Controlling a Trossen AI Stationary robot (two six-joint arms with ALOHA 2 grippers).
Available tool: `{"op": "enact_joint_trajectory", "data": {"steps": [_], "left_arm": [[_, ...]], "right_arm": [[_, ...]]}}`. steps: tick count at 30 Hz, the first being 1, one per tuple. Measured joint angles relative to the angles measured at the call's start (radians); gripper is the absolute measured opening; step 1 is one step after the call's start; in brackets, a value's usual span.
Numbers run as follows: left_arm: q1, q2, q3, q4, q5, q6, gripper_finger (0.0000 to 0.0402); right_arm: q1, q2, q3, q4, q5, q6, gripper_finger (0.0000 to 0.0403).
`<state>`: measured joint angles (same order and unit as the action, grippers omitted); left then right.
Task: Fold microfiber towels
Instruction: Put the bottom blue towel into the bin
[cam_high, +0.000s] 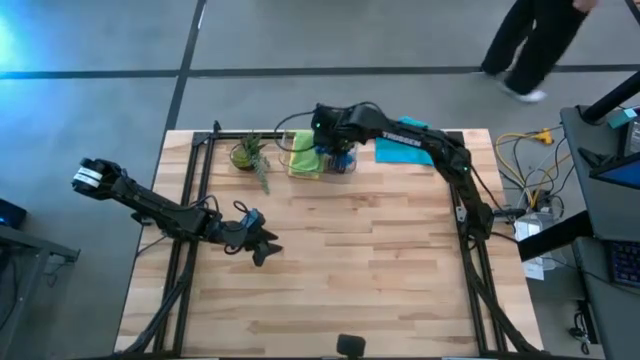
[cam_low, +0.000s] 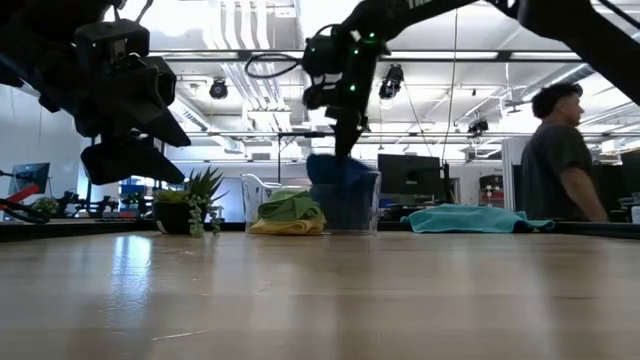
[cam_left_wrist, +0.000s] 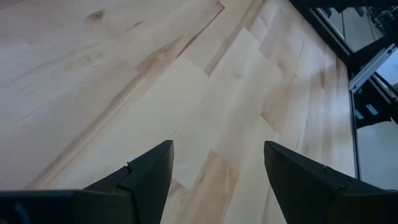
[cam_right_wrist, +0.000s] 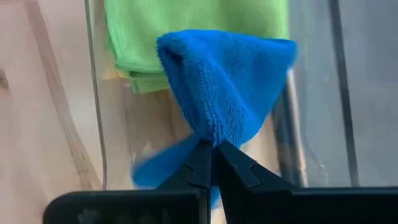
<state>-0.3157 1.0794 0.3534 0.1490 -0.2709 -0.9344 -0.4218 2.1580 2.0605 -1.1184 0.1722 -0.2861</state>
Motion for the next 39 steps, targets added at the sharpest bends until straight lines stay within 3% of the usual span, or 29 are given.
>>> {"op": "enact_joint_trajectory", "data": {"steps": [5, 10, 23, 31, 39], "left_arm": [[0.000, 0.000, 0.000, 0.000, -0.002, -0.002, 0.0235], [0.000, 0.000, 0.000, 0.000, -0.004, -0.002, 0.0235], [0.000, 0.000, -0.002, 0.000, -0.034, 0.024, 0.0235], [0.000, 0.000, -0.002, 0.000, -0.031, 0.025, 0.0235], [0.000, 0.000, -0.002, 0.001, -0.030, 0.024, 0.0235]], "right_arm": [[0.013, 0.019, -0.003, -0.001, -0.016, 0.022, 0.0008], [0.014, -0.039, -0.004, -0.001, -0.012, 0.025, 0.0008], [-0.070, -0.142, 0.013, 0.110, 0.206, -0.075, 0.0008], [-0.063, -0.130, -0.026, 0.112, 0.191, -0.021, 0.0008], [0.019, -0.094, -0.161, 0.116, 0.181, -0.002, 0.0008]]}}
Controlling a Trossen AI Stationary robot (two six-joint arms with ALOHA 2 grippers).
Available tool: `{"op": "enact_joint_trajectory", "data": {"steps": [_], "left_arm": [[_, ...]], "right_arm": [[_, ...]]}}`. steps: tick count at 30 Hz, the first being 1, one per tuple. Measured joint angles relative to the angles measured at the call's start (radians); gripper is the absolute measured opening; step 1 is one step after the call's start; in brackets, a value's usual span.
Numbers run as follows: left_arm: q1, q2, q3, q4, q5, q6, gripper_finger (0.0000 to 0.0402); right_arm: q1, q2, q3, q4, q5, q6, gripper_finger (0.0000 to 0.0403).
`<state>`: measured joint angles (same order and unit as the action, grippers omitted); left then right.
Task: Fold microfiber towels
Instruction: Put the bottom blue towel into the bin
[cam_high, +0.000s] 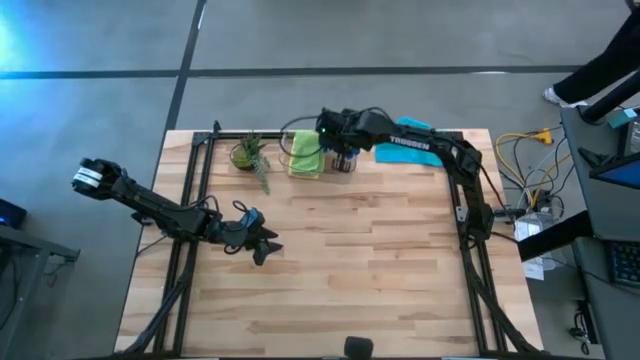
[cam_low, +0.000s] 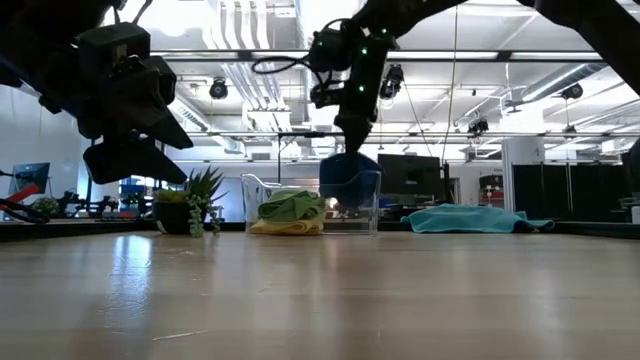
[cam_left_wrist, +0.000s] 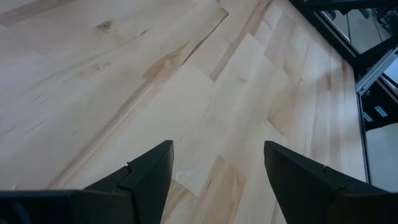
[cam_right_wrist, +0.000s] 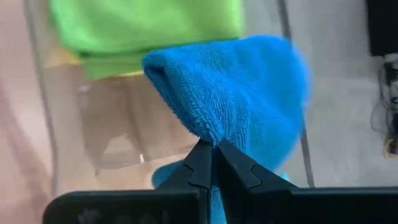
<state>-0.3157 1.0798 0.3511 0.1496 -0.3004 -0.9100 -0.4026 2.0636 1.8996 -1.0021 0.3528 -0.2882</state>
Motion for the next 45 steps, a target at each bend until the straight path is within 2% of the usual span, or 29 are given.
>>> {"op": "enact_joint_trajectory", "data": {"steps": [5, 9, 16, 19, 22, 28, 32, 35, 39, 42, 45], "left_arm": [[0.000, 0.000, 0.000, 0.000, 0.000, 0.000, 0.0235], [0.000, 0.000, 0.000, 0.000, 0.000, 0.000, 0.0235], [0.000, 0.000, 0.000, 0.000, 0.008, -0.001, 0.0235], [0.000, 0.000, 0.000, 0.001, 0.014, -0.001, 0.0235], [0.000, 0.000, 0.000, 0.001, 0.015, -0.001, 0.0235], [-0.001, 0.000, 0.000, 0.005, 0.028, -0.003, 0.0235], [-0.001, 0.000, 0.000, 0.005, 0.034, -0.004, 0.0235], [-0.001, 0.000, 0.000, 0.005, 0.034, -0.004, 0.0235], [-0.001, 0.000, 0.000, 0.002, 0.034, -0.003, 0.0235], [-0.001, 0.000, 0.000, -0.001, 0.034, -0.003, 0.0235], [-0.001, 0.000, 0.000, 0.000, 0.034, -0.003, 0.0235]], "right_arm": [[0.025, 0.000, -0.087, 0.022, -0.094, 0.039, 0.0008], [0.042, 0.002, -0.154, 0.056, -0.107, 0.066, 0.0008], [0.040, 0.002, -0.175, 0.098, -0.242, 0.108, 0.0009], [0.039, -0.002, -0.155, 0.097, -0.352, 0.133, 0.0022], [0.038, -0.007, -0.126, 0.089, -0.405, 0.152, 0.0050], [0.029, -0.009, -0.005, -0.008, -0.410, 0.157, 0.0111], [0.005, -0.013, 0.060, -0.032, -0.409, 0.148, 0.0127], [-0.012, 0.004, 0.055, -0.053, -0.432, 0.146, 0.0110], [-0.013, 0.048, 0.023, -0.055, -0.444, 0.149, 0.0058], [-0.012, 0.080, 0.016, -0.030, -0.530, 0.150, 0.0019], [-0.005, 0.123, 0.017, -0.039, -0.550, 0.143, 0.0010]]}}
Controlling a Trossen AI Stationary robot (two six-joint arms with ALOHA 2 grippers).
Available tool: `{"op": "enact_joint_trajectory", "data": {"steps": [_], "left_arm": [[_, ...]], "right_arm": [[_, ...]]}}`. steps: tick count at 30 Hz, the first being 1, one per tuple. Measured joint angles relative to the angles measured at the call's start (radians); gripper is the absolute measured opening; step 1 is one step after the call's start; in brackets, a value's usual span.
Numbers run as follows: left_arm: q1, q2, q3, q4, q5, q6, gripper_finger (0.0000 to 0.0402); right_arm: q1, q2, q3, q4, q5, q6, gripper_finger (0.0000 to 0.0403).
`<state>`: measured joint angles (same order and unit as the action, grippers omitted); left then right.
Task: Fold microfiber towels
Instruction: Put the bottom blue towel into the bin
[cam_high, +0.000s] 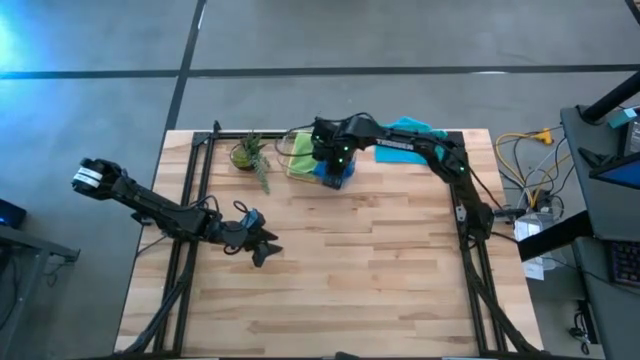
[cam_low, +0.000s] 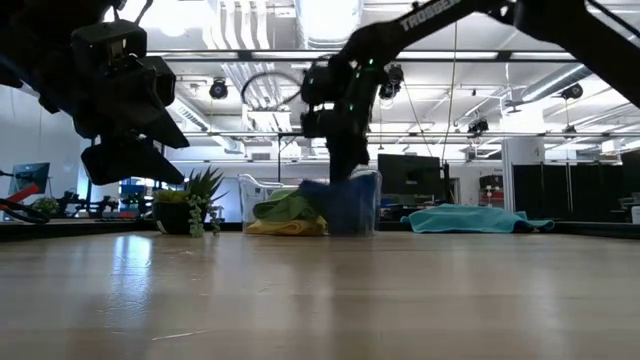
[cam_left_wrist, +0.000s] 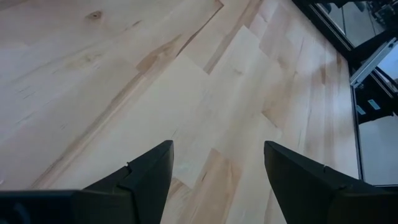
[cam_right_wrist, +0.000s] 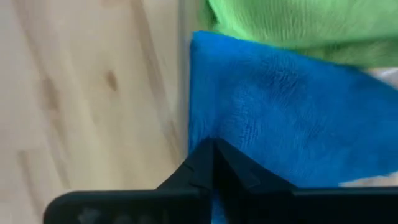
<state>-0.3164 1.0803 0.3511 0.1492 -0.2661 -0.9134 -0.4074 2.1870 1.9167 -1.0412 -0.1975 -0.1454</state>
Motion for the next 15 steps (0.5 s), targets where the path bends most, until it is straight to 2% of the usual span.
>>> {"op": "enact_joint_trajectory", "data": {"steps": [7, 10, 15], "left_arm": [[0.000, 0.042, 0.000, 0.001, 0.000, -0.020, 0.0235], [0.000, 0.076, 0.000, 0.009, 0.011, -0.034, 0.0235], [0.000, 0.126, 0.002, 0.068, 0.051, -0.051, 0.0235]], "right_arm": [[0.007, 0.108, 0.028, 0.011, 0.091, -0.012, 0.0009], [0.000, 0.148, 0.054, -0.009, 0.097, -0.010, 0.0009], [-0.010, 0.092, 0.139, -0.074, 0.095, 0.010, 0.0009]]}}
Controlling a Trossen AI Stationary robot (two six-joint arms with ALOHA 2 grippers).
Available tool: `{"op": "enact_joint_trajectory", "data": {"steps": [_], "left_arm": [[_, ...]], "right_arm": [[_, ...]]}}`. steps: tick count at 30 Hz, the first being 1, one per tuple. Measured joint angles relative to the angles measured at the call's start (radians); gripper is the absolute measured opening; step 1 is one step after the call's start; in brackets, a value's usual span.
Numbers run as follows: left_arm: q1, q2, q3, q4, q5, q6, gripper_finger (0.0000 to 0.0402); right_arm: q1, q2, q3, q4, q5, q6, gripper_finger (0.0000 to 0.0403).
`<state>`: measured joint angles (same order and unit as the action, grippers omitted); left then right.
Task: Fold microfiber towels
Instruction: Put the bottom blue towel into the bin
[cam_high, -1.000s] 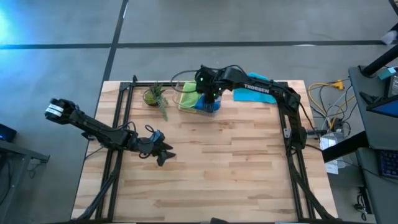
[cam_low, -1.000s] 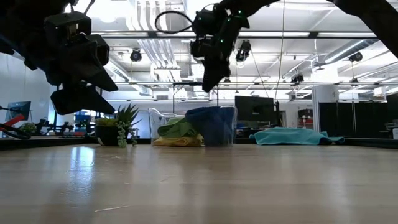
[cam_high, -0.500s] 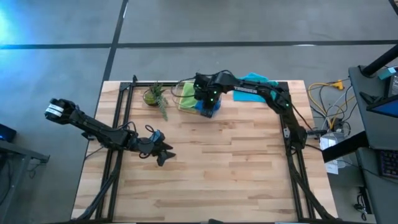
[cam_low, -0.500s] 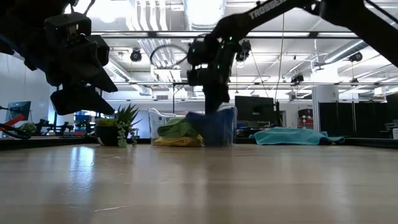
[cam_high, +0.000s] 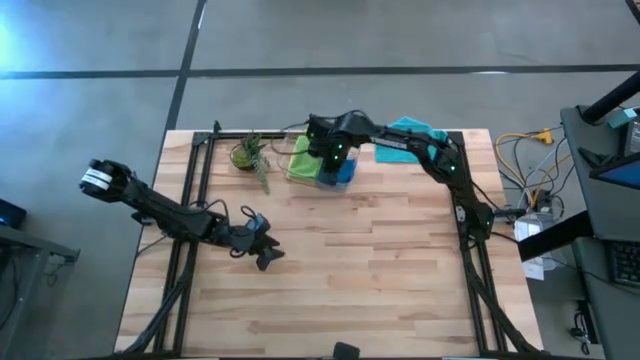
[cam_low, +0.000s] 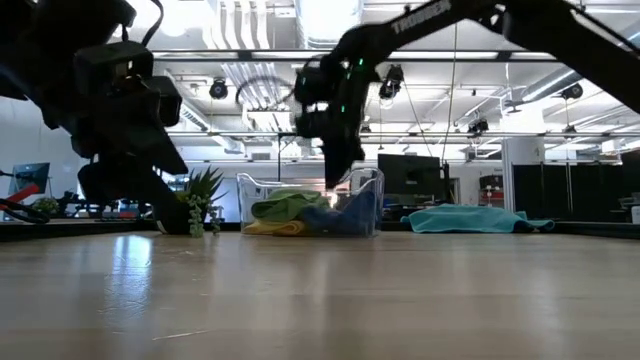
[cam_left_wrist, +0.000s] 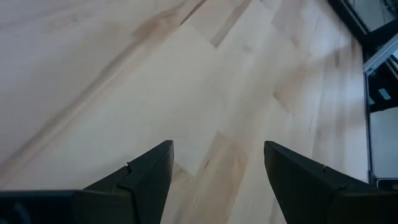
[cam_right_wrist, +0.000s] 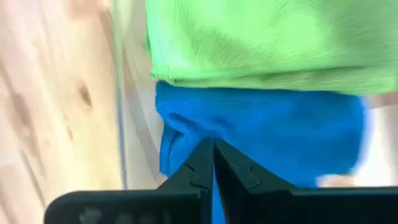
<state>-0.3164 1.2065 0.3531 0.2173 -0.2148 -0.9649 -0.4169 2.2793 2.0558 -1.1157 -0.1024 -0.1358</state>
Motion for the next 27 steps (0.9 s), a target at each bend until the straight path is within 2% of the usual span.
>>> {"op": "enact_joint_trajectory", "data": {"steps": [7, 11, 21, 27], "left_arm": [[0.000, 0.071, 0.002, 0.130, 0.001, 0.002, 0.0235], [0.000, 0.096, 0.005, 0.174, 0.001, 0.002, 0.0235], [0.000, 0.092, 0.005, 0.178, 0.001, 0.004, 0.0235], [0.000, 0.082, 0.003, 0.177, 0.001, 0.004, 0.0235]], "right_arm": [[-0.017, -0.021, 0.031, -0.093, 0.001, -0.021, 0.0009], [-0.024, 0.006, -0.002, -0.167, -0.006, -0.044, 0.0009], [-0.039, 0.103, -0.012, -0.202, -0.057, -0.062, 0.0009], [-0.059, 0.045, -0.011, -0.217, -0.045, -0.018, 0.0009]]}}
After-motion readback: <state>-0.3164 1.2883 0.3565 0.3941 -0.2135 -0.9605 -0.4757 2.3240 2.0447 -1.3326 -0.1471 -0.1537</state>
